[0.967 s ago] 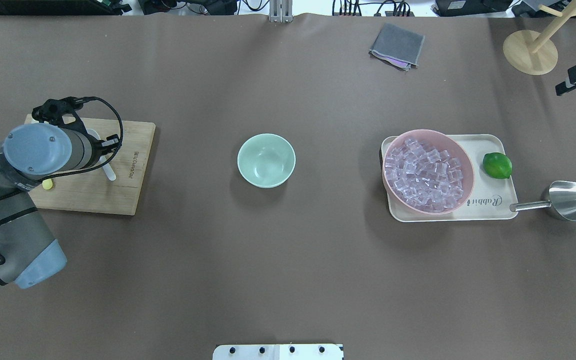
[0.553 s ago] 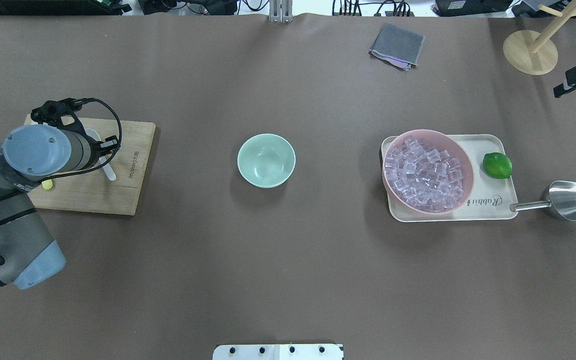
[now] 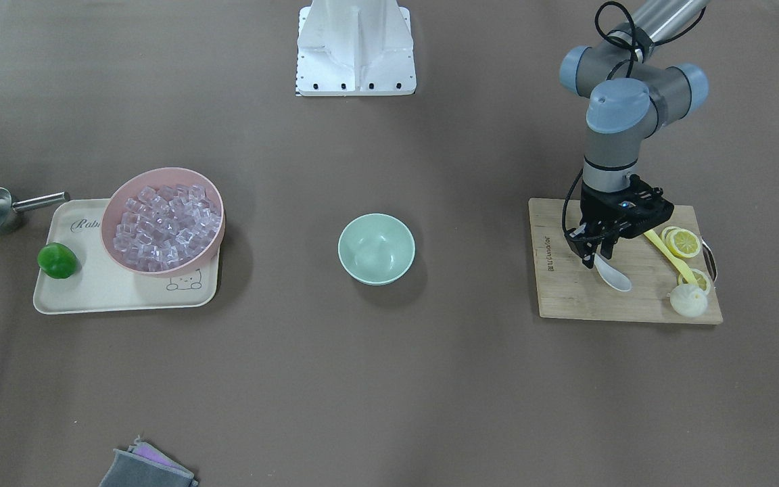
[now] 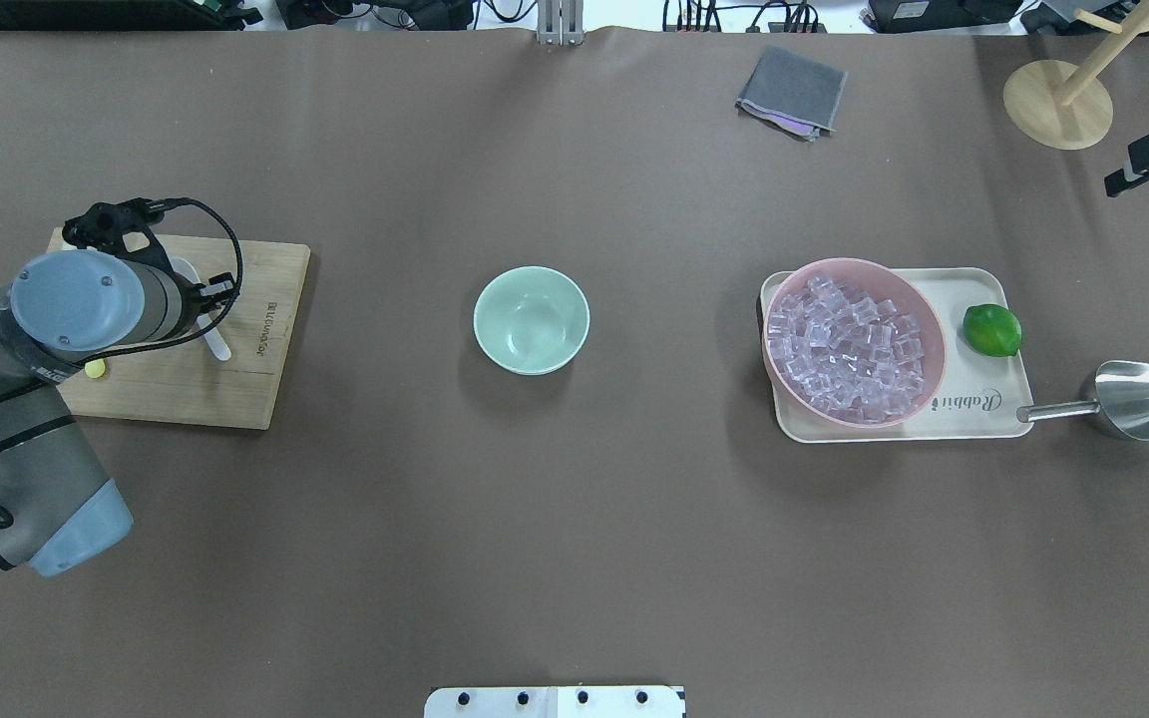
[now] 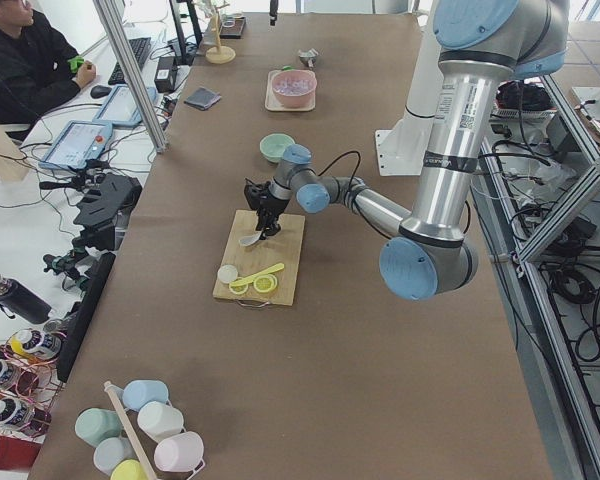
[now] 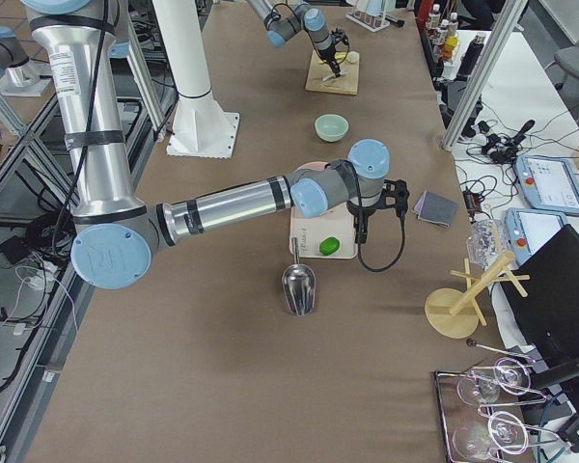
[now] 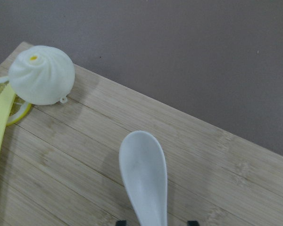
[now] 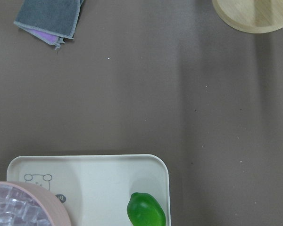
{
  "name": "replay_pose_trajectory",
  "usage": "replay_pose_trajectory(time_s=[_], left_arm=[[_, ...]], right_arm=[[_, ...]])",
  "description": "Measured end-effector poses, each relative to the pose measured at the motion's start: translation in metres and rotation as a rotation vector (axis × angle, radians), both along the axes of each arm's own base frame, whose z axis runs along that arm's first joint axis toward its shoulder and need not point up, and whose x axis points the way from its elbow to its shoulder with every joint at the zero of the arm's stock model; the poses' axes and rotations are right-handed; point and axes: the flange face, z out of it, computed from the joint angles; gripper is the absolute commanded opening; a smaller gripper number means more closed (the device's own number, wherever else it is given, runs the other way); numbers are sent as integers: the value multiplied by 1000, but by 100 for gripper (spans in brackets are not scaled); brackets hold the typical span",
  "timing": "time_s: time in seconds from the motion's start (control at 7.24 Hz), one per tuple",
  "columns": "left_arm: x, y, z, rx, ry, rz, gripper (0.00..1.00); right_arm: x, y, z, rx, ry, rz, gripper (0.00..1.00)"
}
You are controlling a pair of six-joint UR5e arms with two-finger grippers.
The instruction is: Put spoon and ice into bowl
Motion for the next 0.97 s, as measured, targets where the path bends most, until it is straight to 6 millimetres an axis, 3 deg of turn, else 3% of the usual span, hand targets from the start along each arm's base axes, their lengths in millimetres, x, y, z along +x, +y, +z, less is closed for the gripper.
replay_pose_trajectory(time_s=[0.14, 0.28, 0.55, 0.97], left_arm=[[1, 1, 1, -1, -1, 2, 4], [2, 1, 1, -1, -1, 3, 0], [-3, 3, -12, 21, 11, 15, 0], [-42, -7, -56, 78, -9, 37, 0]], right_arm=[[0, 1, -2, -7, -3, 7, 100], [0, 2, -3, -16, -6, 14, 100], [0, 1, -6, -19, -11, 17, 100], [-5, 1, -17, -2, -17, 10, 100]])
